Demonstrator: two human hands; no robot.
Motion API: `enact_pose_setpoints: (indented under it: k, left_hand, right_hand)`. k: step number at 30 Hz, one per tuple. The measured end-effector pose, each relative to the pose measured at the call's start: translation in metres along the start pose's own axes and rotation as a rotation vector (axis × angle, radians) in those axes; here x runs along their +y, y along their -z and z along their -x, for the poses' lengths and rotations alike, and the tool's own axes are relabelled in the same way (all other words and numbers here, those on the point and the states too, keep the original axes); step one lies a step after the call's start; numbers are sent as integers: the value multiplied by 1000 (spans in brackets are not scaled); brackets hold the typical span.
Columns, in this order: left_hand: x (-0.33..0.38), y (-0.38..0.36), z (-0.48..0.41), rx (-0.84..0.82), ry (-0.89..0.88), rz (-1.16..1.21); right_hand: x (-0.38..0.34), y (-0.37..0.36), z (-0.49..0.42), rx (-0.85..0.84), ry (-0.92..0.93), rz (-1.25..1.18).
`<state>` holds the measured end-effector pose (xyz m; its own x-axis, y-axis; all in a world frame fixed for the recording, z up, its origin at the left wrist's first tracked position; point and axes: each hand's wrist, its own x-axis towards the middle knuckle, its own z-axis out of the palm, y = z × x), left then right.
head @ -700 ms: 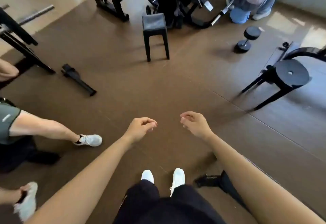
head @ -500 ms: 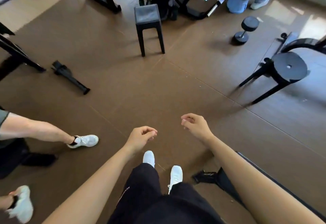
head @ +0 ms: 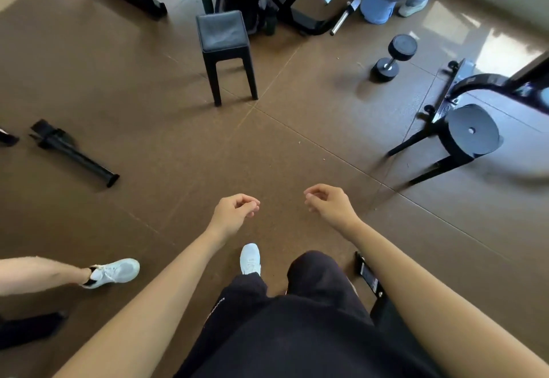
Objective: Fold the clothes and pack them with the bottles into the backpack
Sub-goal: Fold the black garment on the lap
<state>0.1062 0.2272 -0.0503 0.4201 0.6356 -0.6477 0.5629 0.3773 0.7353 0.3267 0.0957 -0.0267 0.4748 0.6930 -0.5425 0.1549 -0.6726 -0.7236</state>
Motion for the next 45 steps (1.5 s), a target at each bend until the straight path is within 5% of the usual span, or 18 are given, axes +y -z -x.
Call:
enact_pose_setpoints:
  k: [12, 29, 45]
  left_hand:
    - [152, 5, -182, 77, 31, -47]
    - [378, 3, -445, 67, 10, 30]
    - [621, 38, -716, 34, -24, -149]
  right_hand:
    - [-45, 83, -202, 40, -120, -141]
    - [-218, 235, -508, 34, -76, -1]
    - [-367, 356, -798, 24, -43, -25]
